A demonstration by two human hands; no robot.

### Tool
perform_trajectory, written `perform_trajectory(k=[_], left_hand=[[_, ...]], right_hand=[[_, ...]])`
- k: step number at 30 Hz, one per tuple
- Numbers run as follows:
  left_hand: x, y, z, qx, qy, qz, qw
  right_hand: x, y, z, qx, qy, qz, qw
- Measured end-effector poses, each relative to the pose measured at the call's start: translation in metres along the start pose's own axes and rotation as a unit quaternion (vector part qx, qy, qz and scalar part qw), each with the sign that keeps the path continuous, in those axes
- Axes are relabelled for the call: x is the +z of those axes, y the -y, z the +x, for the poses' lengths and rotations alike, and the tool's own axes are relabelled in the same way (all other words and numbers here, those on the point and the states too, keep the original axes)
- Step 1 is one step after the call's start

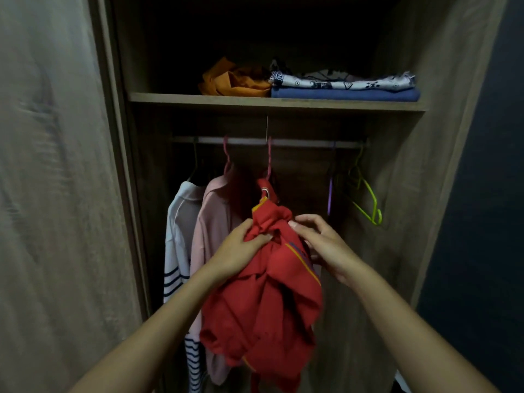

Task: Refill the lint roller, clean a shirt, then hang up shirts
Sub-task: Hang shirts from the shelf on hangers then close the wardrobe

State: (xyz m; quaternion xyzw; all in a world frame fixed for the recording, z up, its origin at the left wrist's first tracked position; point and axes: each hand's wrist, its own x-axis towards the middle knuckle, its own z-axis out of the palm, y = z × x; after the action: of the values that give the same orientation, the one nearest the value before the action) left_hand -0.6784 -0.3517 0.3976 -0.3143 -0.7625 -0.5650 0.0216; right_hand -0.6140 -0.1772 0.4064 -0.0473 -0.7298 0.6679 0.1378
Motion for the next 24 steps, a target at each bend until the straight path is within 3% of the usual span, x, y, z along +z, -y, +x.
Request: perform_trajectory(k=[3, 6, 10, 14, 16, 18, 20, 22, 24], left_hand=[[-0.004, 0.0, 0.007, -0.039, -0.027, -0.046, 0.998], [-0.003, -0.005, 0.009, -0.027, 0.004, -0.046, 0.999], [-0.006, -0.008, 0.011, -0.001, 0.033, -0.044, 0.998], [-0.005, 0.006, 0.013, -0.002, 0.004, 0.057, 0.998], [0.002, 0.005, 0.005, 0.071, -0.025, 0.093, 0.993], [0.01, 0.0, -0.005, 0.166, 0.007, 0.113, 0.98], [0.017, -0.005, -0.01, 0.214, 0.082, 0.226, 0.947], [0.021, -0.004, -0.01, 0.235, 0.143, 0.339, 0.9], [0.019, 0.0, -0.006, 0.256, 0.158, 0.344, 0.889]], right_hand=[[-0.004, -0.001, -0.011, -0.011, 0.08, -0.046, 0.996], [-0.003, -0.011, -0.013, -0.047, 0.131, -0.101, 0.985], [-0.009, -0.009, -0.009, -0.05, 0.11, -0.087, 0.989], [-0.014, -0.011, -0.003, 0.004, 0.09, 0.034, 0.995], [-0.012, -0.013, 0.002, 0.014, 0.075, 0.042, 0.996], [-0.008, -0.013, 0.003, 0.023, 0.07, -0.006, 0.997], [-0.001, -0.012, 0.002, 0.029, 0.092, -0.042, 0.994], [0.005, -0.012, 0.001, 0.039, 0.123, -0.007, 0.992], [0.005, -0.01, 0.001, 0.087, 0.15, 0.08, 0.982]])
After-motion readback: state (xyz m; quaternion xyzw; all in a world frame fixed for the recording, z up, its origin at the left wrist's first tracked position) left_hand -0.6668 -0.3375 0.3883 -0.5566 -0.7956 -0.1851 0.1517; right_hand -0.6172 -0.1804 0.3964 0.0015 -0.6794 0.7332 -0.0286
